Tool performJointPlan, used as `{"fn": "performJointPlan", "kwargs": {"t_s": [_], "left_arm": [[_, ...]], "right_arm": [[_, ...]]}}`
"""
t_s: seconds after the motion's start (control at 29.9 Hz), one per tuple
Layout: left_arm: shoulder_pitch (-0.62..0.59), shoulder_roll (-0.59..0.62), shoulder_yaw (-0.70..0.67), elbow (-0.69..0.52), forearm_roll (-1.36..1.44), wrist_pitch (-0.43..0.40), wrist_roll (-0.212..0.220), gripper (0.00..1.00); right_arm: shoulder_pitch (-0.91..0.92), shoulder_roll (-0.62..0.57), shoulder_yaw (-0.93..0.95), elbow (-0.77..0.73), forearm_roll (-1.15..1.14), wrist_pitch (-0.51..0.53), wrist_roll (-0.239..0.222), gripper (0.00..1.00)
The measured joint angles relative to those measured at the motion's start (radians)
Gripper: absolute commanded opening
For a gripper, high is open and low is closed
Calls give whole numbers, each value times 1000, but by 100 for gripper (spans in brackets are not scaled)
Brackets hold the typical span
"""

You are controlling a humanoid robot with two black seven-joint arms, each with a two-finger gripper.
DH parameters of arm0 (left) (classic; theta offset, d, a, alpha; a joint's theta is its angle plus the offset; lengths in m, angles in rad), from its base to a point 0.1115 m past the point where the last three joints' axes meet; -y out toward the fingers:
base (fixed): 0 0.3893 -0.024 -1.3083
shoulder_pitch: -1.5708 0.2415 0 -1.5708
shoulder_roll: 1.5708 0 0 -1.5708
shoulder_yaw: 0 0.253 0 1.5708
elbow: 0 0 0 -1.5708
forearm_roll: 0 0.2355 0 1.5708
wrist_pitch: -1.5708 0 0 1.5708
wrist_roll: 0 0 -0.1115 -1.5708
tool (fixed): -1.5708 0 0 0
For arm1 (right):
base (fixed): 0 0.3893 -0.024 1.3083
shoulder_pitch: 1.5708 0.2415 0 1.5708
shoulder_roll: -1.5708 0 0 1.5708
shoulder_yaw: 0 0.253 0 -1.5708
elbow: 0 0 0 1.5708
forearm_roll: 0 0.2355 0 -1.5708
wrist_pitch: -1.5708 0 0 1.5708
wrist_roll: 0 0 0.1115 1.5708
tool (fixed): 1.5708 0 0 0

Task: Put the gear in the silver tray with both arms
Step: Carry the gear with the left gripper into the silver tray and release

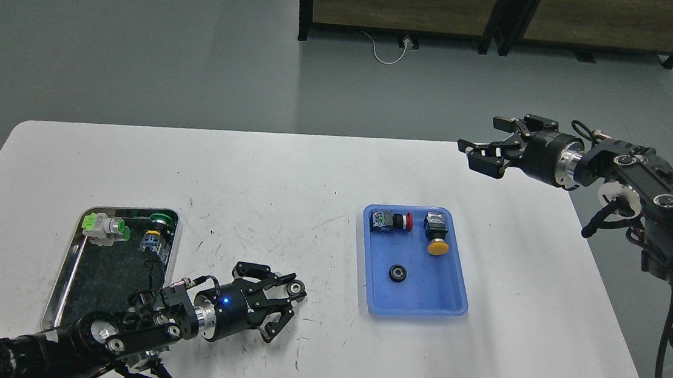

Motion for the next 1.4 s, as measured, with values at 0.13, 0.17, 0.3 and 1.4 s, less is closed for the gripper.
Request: {"fn": "performJointPlan", "kwargs": {"t_s": [0.13,0.17,0.3,1.4], "left_arm": [[-21,33,-10,-3,-10,-7,4,30],[-27,43,-11,-7,-16,-12,3,30],[-61,127,-17,-34,-59,-30,-2,30],[107,831,-40,-516,-115,-45,-19,32]], "right_arm": [[0,0,-1,0,0,0,2,91],[0,0,-1,0,0,0,3,92],[0,0,-1,0,0,0,3,91],[8,85,0,-62,0,0,3,92]]}}
